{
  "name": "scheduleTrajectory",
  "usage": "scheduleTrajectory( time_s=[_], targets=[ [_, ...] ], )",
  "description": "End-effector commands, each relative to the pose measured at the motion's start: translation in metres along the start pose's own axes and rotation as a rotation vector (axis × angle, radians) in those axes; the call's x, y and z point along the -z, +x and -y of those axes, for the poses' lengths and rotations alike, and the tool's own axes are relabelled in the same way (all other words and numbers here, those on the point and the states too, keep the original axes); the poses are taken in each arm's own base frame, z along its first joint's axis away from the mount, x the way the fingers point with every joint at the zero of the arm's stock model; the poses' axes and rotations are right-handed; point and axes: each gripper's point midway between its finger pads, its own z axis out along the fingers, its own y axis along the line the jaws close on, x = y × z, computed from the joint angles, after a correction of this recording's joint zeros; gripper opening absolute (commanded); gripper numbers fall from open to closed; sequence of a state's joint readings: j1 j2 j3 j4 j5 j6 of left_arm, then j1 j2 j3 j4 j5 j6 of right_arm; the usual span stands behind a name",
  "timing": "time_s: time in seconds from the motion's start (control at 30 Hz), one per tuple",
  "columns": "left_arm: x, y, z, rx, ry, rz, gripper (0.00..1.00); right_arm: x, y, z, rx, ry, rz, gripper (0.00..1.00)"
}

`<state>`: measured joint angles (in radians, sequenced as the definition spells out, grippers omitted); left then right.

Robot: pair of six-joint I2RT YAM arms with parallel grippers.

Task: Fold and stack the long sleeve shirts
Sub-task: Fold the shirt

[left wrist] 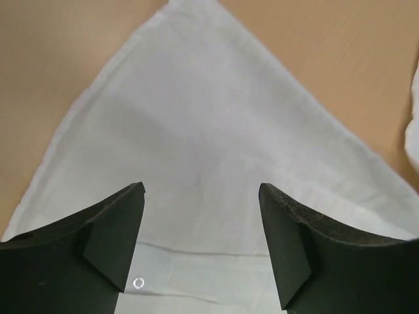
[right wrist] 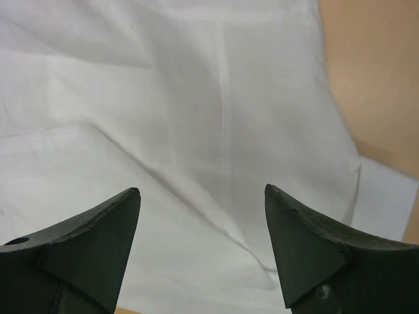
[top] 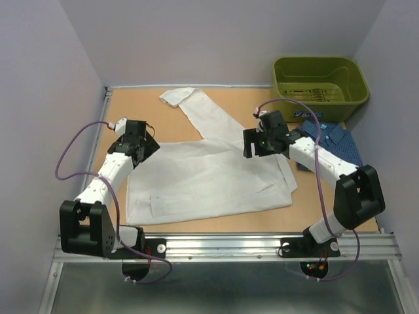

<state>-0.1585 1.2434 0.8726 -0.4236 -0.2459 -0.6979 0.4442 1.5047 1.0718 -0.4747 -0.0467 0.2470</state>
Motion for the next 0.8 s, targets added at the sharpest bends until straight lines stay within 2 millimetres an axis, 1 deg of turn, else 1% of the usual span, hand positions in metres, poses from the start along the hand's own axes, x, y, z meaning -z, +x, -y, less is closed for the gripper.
scheduleTrajectory(
  time_s=[0.0, 0.03, 0.1, 0.13, 0.17, 0.2, 0.23, 0.27, 0.3, 0.33, 0.37, 0.4, 0.43, 0.47, 0.5, 0.53, 0.57, 0.63, 0.67, 0.7, 0.77],
  targets=[
    [-0.017, -0.039, 0.005, 0.021, -0.043, 0.072, 0.82, -0.002, -0.064, 0.008, 0.113, 0.070, 0.129, 0.81],
    [-0.026, -0.044, 0.003, 0.046, -0.058, 0.074, 0.82, -0.009, -0.066, 0.011, 0.144, 0.083, 0.120, 0.81],
    [-0.033, -0.056, 0.007, 0.101, -0.053, 0.088, 0.82, -0.015, -0.080, 0.015, 0.155, 0.083, 0.136, 0.79],
    [-0.043, -0.059, 0.007, 0.125, -0.056, 0.086, 0.82, -0.023, -0.086, 0.017, 0.162, 0.081, 0.133, 0.78],
    [-0.048, -0.062, 0.007, 0.146, -0.061, 0.085, 0.81, -0.027, -0.092, 0.018, 0.159, 0.078, 0.137, 0.77],
    [-0.052, -0.068, 0.014, 0.173, -0.043, 0.082, 0.81, -0.030, -0.097, 0.020, 0.154, 0.069, 0.141, 0.76],
    [-0.064, -0.065, 0.015, 0.183, -0.056, 0.058, 0.80, -0.034, -0.100, 0.021, 0.156, 0.071, 0.142, 0.76],
    [-0.070, -0.066, 0.016, 0.194, -0.062, 0.047, 0.80, -0.036, -0.109, 0.020, 0.165, 0.070, 0.157, 0.76],
    [-0.074, -0.074, 0.022, 0.217, -0.055, 0.047, 0.79, -0.044, -0.109, 0.022, 0.168, 0.073, 0.149, 0.76],
    [-0.086, -0.068, 0.021, 0.216, -0.077, 0.019, 0.78, -0.050, -0.109, 0.018, 0.174, 0.045, 0.143, 0.76],
    [-0.091, -0.068, 0.023, 0.221, -0.084, 0.011, 0.78, -0.052, -0.114, 0.016, 0.186, 0.040, 0.148, 0.76],
    [-0.094, -0.074, 0.029, 0.229, -0.078, 0.014, 0.77, -0.062, -0.112, 0.018, 0.190, 0.042, 0.136, 0.76],
    [-0.103, -0.069, 0.028, 0.234, -0.099, -0.008, 0.76, -0.066, -0.113, 0.020, 0.191, 0.044, 0.133, 0.76],
    [-0.108, -0.074, 0.020, 0.259, -0.118, -0.007, 0.76, -0.070, -0.114, 0.020, 0.190, 0.041, 0.131, 0.76],
    [-0.110, -0.081, 0.024, 0.269, -0.114, 0.000, 0.75, -0.073, -0.118, 0.019, 0.189, 0.030, 0.136, 0.76],
    [-0.117, -0.078, 0.022, 0.274, -0.123, -0.016, 0.75, -0.083, -0.113, 0.023, 0.183, 0.032, 0.116, 0.76],
    [-0.119, -0.079, 0.023, 0.279, -0.125, -0.018, 0.75, -0.088, -0.113, 0.028, 0.209, 0.038, 0.109, 0.76],
    [-0.122, -0.082, 0.026, 0.283, -0.128, -0.017, 0.75, -0.094, -0.115, 0.033, 0.200, 0.035, 0.106, 0.76],
    [-0.126, -0.078, 0.024, 0.280, -0.142, -0.033, 0.75, -0.102, -0.110, 0.035, 0.202, 0.031, 0.089, 0.76],
    [-0.126, -0.080, 0.025, 0.278, -0.145, -0.032, 0.75, -0.104, -0.110, 0.036, 0.204, 0.031, 0.086, 0.76],
    [-0.130, -0.076, 0.023, 0.277, -0.156, -0.041, 0.75, -0.111, -0.107, 0.037, 0.207, 0.031, 0.075, 0.76]
  ],
)
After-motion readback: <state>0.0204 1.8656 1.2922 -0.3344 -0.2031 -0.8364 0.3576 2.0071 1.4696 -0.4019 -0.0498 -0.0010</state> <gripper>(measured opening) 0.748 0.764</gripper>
